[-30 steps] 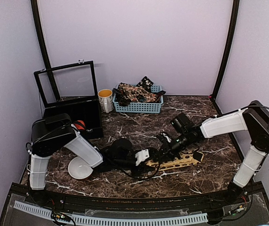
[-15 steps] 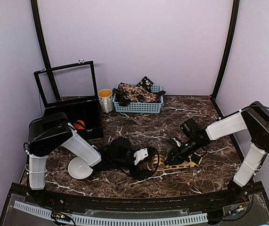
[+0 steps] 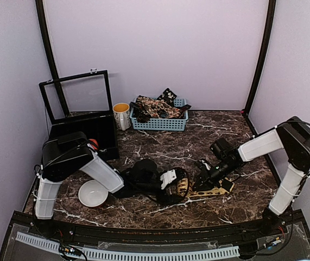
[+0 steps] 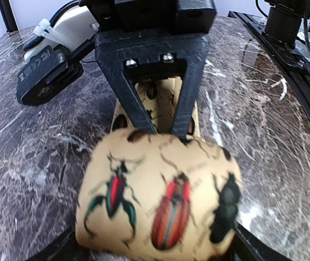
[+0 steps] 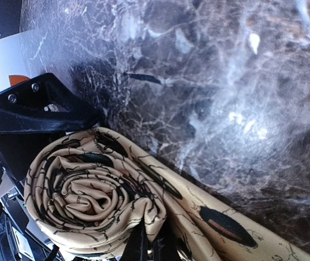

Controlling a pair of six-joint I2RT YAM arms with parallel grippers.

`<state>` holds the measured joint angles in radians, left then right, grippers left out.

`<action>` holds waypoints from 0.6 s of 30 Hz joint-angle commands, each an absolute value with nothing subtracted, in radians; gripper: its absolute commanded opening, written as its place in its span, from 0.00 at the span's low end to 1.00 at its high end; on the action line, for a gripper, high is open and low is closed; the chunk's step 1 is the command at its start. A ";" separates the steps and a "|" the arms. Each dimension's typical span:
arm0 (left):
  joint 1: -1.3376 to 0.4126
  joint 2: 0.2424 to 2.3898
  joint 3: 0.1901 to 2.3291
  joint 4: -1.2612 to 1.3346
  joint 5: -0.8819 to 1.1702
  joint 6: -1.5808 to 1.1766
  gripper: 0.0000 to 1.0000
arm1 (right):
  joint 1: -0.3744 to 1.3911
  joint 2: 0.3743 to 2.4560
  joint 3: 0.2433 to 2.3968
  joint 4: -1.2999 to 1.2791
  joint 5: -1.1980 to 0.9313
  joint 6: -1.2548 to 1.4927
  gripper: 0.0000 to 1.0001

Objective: Roll the ties
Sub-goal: Roll the tie at the center of the board.

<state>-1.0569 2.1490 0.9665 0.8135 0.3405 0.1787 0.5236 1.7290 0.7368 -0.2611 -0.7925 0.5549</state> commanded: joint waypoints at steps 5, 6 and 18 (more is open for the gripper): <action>-1.060 2.241 1.109 0.787 0.400 0.200 0.76 | 0.540 1.805 0.749 -0.323 -0.664 0.520 0.00; -1.060 2.248 1.115 0.780 0.407 0.202 0.74 | 0.545 1.807 0.757 -0.327 -0.662 0.520 0.00; -1.060 2.152 0.956 0.734 0.366 0.178 0.32 | 0.541 1.630 0.818 -0.412 -0.686 0.527 0.30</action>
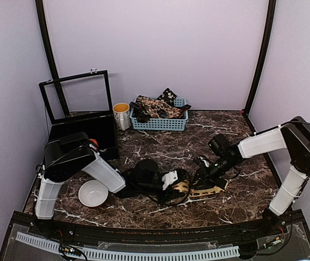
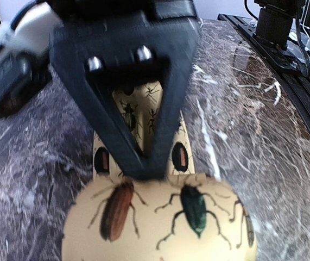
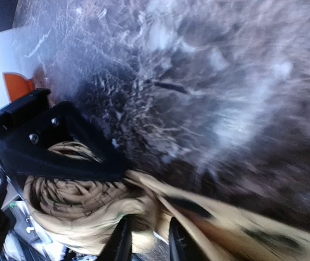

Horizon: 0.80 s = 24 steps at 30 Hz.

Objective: Roll the ties
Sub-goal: Roll the tie at the center of the board.

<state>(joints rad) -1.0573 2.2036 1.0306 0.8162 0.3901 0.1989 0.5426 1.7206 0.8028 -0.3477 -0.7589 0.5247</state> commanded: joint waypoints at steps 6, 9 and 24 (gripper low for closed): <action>-1.061 2.149 0.942 0.721 0.364 0.160 0.32 | 0.583 1.549 0.794 -0.305 -0.803 0.632 0.46; -1.062 2.149 0.940 0.722 0.363 0.160 0.33 | 0.627 1.581 0.803 -0.267 -0.807 0.663 0.46; -1.062 2.141 0.938 0.709 0.384 0.179 0.33 | 0.661 1.683 0.820 -0.287 -0.692 0.657 0.00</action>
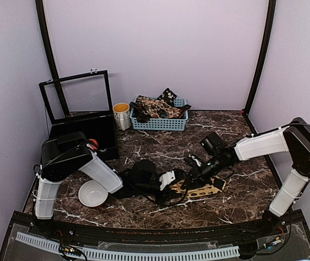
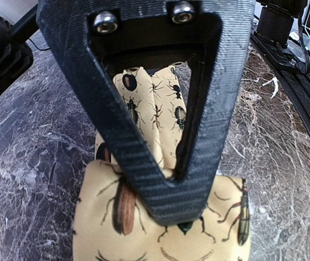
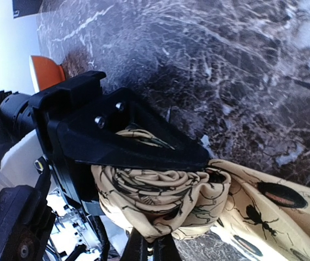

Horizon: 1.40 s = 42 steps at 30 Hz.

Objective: Roll the ties
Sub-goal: Roll the tie at the center of the board.

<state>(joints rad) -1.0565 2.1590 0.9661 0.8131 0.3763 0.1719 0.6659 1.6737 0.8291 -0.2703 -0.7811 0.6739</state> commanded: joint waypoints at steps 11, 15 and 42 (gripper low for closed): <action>-1.058 2.098 0.978 0.713 0.384 0.209 0.69 | 0.591 1.692 0.796 -0.339 -0.652 0.580 0.00; -1.058 2.096 1.001 0.737 0.391 0.190 0.74 | 0.568 1.692 0.791 -0.367 -0.643 0.549 0.00; -1.060 2.178 1.011 0.774 0.395 0.175 0.51 | 0.610 1.818 0.902 -0.383 -0.629 0.464 0.00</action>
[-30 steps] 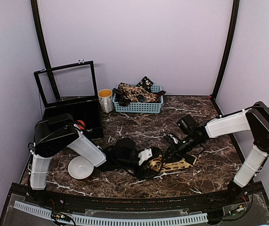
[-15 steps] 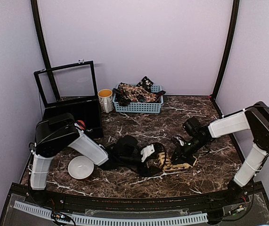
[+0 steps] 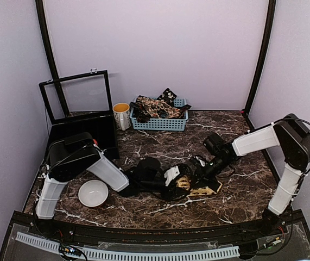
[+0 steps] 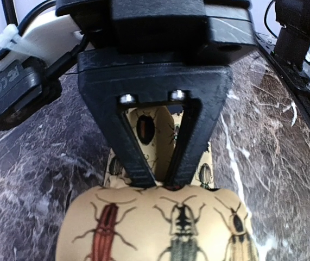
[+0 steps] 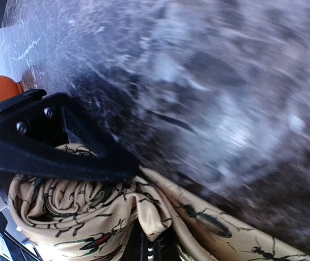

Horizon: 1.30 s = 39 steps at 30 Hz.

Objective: Roll the ties
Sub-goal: Roll the tie at the center of the board.

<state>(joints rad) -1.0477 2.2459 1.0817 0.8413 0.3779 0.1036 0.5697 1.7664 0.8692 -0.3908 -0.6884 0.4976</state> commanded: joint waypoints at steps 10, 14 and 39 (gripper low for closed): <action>-1.074 2.112 0.934 0.643 0.301 0.232 0.34 | 0.600 1.658 0.902 -0.436 -0.710 0.493 0.31; -1.078 2.115 0.933 0.630 0.290 0.235 0.34 | 0.605 1.564 0.857 -0.346 -0.795 0.610 0.42; -1.082 2.120 0.960 0.612 0.300 0.247 0.37 | 0.670 1.678 0.826 -0.366 -0.623 0.646 0.00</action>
